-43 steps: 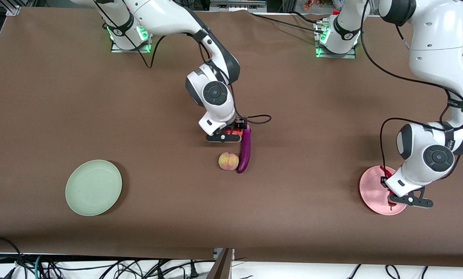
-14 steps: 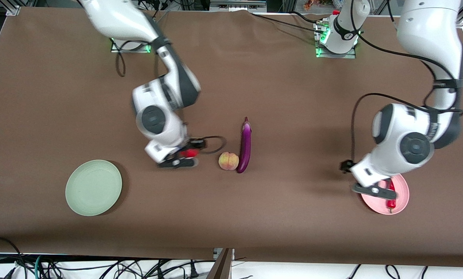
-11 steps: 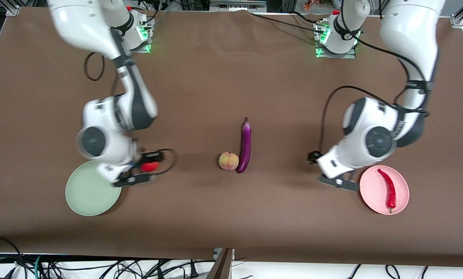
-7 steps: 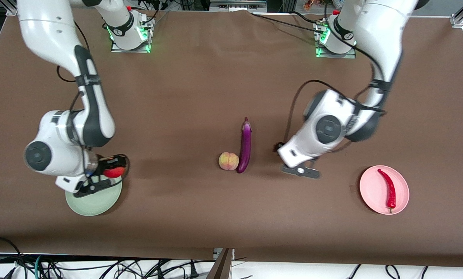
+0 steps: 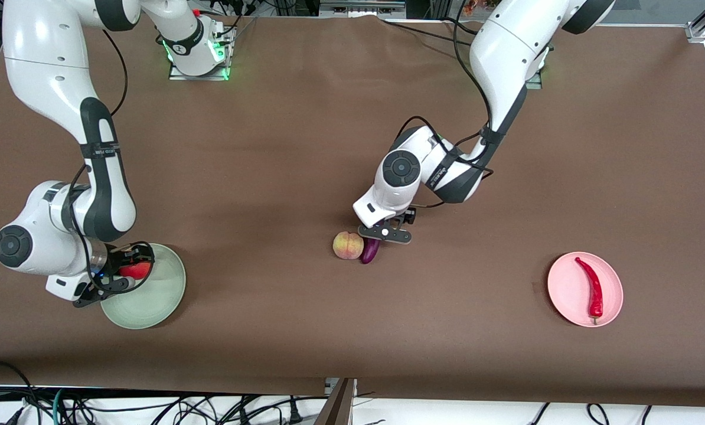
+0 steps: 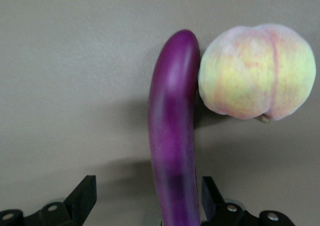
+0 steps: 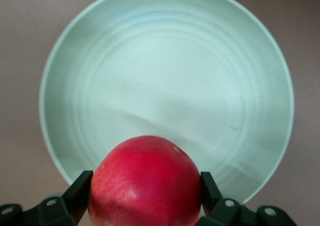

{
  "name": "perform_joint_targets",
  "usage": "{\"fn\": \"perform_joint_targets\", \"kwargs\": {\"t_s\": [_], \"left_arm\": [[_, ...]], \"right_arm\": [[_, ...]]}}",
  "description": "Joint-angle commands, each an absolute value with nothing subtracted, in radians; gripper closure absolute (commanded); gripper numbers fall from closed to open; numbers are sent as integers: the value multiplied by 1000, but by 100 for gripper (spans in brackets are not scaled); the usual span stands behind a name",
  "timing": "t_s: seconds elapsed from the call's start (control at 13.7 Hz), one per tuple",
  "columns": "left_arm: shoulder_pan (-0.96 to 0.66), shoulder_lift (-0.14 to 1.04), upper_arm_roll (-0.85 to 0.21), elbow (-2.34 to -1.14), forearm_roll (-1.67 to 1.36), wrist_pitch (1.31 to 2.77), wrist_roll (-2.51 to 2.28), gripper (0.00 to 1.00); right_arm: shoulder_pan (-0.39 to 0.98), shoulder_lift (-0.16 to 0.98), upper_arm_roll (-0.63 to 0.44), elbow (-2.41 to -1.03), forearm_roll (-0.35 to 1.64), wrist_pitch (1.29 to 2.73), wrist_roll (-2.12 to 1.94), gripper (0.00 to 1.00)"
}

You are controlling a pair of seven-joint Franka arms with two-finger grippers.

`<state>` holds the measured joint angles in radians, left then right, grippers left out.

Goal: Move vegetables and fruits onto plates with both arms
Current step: 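Lower the nectarine onto the green plate while the left gripper reaches the eggplant, then grasp the purple eggplant with the left gripper while the right gripper withdraws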

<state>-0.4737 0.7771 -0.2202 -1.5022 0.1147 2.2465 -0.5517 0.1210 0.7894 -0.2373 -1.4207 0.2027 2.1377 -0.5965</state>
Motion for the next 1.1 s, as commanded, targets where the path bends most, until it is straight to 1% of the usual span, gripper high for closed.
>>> {"fn": "perform_joint_targets", "kwargs": {"t_s": [0.0,0.07,0.15,0.22,0.29,0.37,0.44,0.51,0.58,0.73,0.8,0.88,1.02], "left_arm": [[-502,778,-206,-1528,138,2256,-569,24],[-499,793,-207,-1526,138,2258,-569,31],[-499,807,-207,-1523,137,2261,-569,41],[-502,814,-207,-1523,137,2275,-569,42],[-500,815,-207,-1523,137,2276,-569,45],[-500,813,-207,-1523,137,2276,-565,55],[-499,810,-207,-1522,137,2275,-557,71],[-492,808,-207,-1520,138,2273,-551,84],[-488,804,-206,-1516,138,2267,-552,92],[-477,772,-198,-1517,137,2226,-549,95],[-463,752,-181,-1511,138,2161,-546,95],[-450,726,-161,-1506,138,2131,-540,95],[-390,672,-153,-1505,138,2106,-531,95]], "right_arm": [[71,816,-224,-1422,212,2207,-681,79],[58,825,-222,-1422,215,2229,-704,79],[55,830,-222,-1422,222,2238,-715,78],[48,834,-222,-1422,225,2241,-715,70],[46,836,-221,-1422,230,2241,-712,45],[48,833,-218,-1417,230,2240,-700,17],[52,825,-210,-1410,232,2229,-698,1],[57,812,-198,-1398,232,2221,-698,0],[63,807,-180,-1378,232,2198,-692,0],[92,805,-155,-1315,229,2108,-596,0],[121,805,-155,-1289,227,2073,-541,0],[155,805,-156,-1282,227,2048,-478,0],[227,793,-158,-1282,221,2043,-323,0]]}}
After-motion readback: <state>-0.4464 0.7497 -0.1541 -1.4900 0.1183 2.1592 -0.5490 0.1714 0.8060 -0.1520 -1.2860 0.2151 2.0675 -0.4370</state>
